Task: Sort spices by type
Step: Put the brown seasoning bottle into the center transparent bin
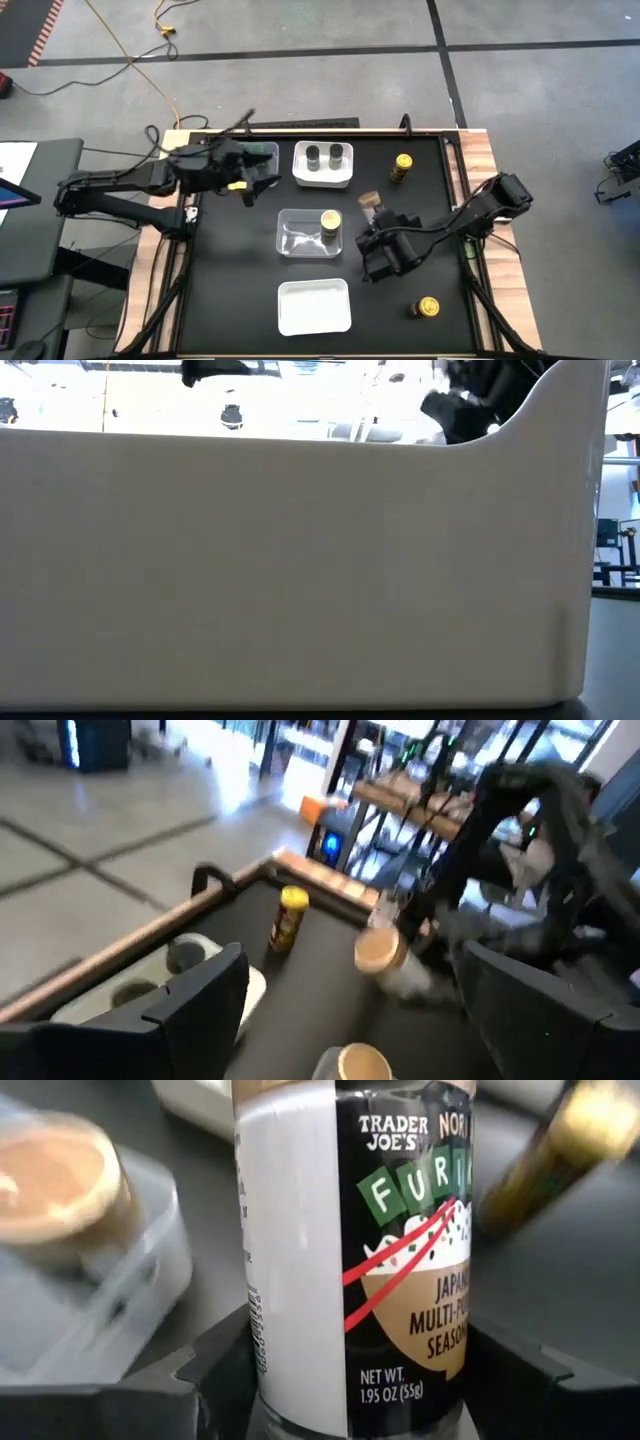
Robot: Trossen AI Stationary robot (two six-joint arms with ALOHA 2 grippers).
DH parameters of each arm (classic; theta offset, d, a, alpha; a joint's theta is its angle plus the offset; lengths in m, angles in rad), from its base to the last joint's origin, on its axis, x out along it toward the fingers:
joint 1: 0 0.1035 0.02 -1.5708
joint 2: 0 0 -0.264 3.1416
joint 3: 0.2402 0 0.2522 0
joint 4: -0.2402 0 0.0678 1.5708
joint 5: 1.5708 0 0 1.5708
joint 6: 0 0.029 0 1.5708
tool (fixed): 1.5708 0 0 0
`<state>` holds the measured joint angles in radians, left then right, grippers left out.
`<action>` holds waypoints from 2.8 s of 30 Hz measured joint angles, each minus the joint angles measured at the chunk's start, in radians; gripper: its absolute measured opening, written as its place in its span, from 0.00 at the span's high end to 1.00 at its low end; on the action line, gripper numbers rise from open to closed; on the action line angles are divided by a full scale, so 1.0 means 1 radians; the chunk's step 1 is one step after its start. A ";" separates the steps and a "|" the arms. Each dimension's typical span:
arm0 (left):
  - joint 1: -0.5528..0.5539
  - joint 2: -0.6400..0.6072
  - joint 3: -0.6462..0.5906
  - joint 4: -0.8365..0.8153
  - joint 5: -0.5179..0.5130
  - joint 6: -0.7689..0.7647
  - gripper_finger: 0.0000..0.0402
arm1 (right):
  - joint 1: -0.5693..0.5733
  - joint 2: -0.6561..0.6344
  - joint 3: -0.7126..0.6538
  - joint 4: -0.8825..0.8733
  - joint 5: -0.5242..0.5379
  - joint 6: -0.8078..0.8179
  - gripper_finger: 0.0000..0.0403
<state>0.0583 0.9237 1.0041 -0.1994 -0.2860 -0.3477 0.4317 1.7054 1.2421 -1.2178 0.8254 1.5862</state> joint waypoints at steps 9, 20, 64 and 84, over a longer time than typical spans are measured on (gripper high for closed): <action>0.079 0.274 0.368 -0.316 0.175 -0.068 0.15 | -0.055 0.000 0.215 -0.134 0.305 -0.369 0.25; 0.232 0.563 0.863 -0.621 0.585 -0.132 0.15 | -0.113 0.000 0.351 -0.060 0.587 -0.808 0.25; 0.175 0.799 1.151 -0.701 0.366 -0.384 0.15 | -0.207 0.000 0.374 0.463 0.751 -1.618 0.25; 0.130 0.765 1.147 -0.750 0.190 -0.387 0.15 | -0.244 0.002 0.376 0.578 0.691 -1.767 0.25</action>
<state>0.1884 1.6889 2.1513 -0.9491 -0.0955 -0.7349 0.1879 1.7077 1.6184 -0.6401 1.5162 -0.1808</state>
